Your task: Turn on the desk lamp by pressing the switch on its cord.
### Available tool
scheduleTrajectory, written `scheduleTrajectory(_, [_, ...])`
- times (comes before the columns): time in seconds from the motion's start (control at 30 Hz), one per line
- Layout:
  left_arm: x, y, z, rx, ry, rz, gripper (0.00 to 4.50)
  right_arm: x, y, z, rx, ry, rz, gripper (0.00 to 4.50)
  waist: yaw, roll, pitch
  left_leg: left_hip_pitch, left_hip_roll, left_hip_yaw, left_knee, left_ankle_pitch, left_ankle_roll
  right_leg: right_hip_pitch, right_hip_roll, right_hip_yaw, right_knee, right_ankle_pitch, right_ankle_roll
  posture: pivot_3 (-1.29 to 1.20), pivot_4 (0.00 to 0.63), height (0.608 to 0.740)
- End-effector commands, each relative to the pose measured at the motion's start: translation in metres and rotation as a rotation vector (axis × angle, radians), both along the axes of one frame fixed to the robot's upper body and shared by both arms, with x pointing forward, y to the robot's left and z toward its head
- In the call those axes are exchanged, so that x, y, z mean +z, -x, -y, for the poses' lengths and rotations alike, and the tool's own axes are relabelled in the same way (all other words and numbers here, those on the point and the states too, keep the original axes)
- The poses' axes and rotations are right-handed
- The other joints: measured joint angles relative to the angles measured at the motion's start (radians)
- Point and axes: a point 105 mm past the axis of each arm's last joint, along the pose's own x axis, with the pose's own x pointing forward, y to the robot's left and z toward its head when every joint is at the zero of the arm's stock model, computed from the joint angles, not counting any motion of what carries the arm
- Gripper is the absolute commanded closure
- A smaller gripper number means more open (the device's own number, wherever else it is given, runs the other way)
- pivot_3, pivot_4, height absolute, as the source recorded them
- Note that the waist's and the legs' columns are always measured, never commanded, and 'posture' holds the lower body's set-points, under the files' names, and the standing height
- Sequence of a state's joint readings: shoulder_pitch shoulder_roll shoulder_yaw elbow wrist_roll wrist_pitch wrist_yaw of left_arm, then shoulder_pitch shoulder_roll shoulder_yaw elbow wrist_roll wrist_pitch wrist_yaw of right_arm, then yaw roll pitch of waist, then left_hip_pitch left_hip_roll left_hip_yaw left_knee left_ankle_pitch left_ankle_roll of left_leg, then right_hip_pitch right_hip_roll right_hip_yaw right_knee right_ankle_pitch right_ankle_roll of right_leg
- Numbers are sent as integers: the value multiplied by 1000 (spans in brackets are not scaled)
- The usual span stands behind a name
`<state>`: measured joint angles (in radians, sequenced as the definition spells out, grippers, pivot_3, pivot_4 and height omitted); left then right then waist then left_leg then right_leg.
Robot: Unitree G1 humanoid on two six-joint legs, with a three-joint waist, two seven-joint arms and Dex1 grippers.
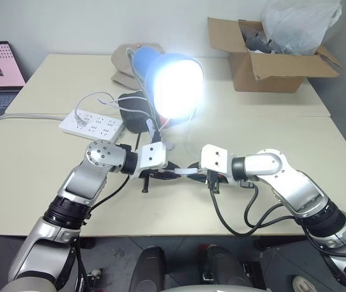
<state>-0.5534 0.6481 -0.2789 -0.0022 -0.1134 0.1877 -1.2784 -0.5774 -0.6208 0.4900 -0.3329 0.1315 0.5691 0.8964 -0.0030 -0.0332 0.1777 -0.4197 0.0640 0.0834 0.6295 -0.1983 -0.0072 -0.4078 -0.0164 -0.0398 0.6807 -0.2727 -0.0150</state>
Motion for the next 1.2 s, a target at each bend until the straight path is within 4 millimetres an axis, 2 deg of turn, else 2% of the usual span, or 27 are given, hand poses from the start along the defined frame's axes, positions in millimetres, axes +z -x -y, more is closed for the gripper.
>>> scheduleTrajectory(0.03, [14, 0, 6, -17, 41, 56, 4106, 10, -4, -1, 9, -9, 55, 3931, 0, 0, 0, 0, 0, 0, 0, 0, 0, 0, 0, 0, 0, 0, 0, 0, 150, 740])
scheduleTrajectory(0.27, [15, 2, 7, -25, 40, 60, 4106, 12, -2, -3, 32, -29, 54, 3956, 0, 0, 0, 0, 0, 0, 0, 0, 0, 0, 0, 0, 0, 0, 0, 0, 150, 740])
scheduleTrajectory(0.33, [14, 3, 7, -31, 35, 58, 4106, 13, -3, -3, 25, -42, 52, 3275, 0, 0, 0, 0, 0, 0, 0, 0, 0, 0, 0, 0, 0, 0, 0, 0, 150, 740])
scheduleTrajectory(0.63, [4, 4, 5, -41, -7, 59, 4106, 21, -1, 3, 24, -61, 58, 973, 0, 0, 0, 0, 0, 0, 0, 0, 0, 0, 0, 0, 0, 0, 0, 0, 150, 740])
scheduleTrajectory(0.8, [-5, -12, 7, 12, -21, 66, 4106, 35, 4, 27, -41, -67, 83, 0, 2, 0, 0, 0, 0, 0, 0, 0, 0, 0, 0, 0, 0, 0, 0, 0, 150, 740])
scheduleTrajectory(0.9, [-11, -26, 13, 60, -18, 88, 4106, 35, 8, 48, -137, -59, 90, 0, 9, 0, 0, 0, 0, 0, 0, 0, 0, 0, 0, 0, 0, 0, 0, 0, 150, 740])
scheduleTrajectory(1.0, [-18, -50, 21, 145, 3, 133, 4106, 26, 22, 72, -272, -68, 64, 0, 14, -1, -1, 0, -1, 0, 1, 0, 0, 1, -1, 0, 0, 0, 0, 0, 150, 740])
scheduleTrajectory(1.2, [-24, -59, 28, 151, 28, 123, 4106, 26, 31, 84, -417, -125, 76, 0, 0, -1, -1, 0, -1, 0, 1, 0, 0, 1, -1, 0, 0, 0, 1, 0, 150, 740])
